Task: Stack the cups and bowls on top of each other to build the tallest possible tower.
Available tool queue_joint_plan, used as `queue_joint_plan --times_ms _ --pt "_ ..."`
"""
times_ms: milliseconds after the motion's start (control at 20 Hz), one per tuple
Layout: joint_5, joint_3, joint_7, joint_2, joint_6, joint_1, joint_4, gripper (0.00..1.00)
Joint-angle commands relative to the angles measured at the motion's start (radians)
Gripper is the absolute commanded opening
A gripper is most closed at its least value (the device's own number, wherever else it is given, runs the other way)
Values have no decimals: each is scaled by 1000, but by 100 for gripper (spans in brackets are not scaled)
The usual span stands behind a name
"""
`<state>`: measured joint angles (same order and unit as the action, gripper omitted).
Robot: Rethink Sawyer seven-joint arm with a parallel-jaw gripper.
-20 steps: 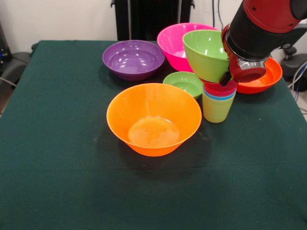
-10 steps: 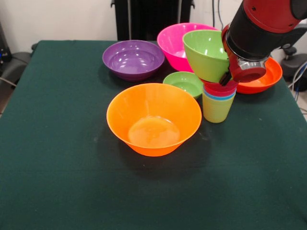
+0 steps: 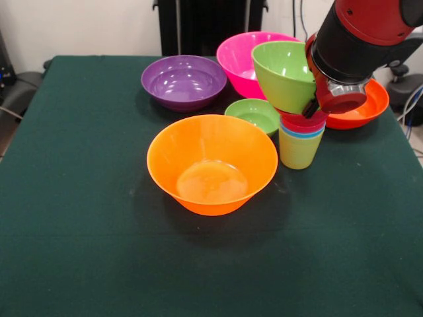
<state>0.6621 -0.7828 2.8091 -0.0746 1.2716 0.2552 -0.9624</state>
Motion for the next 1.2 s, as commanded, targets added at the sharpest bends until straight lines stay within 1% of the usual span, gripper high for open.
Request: queue_joint_plan --times_ms 50,1200 --pt "-5 138 137 -3 -31 -4 -30 0" --pt "15 143 176 -7 -27 17 -39 0"
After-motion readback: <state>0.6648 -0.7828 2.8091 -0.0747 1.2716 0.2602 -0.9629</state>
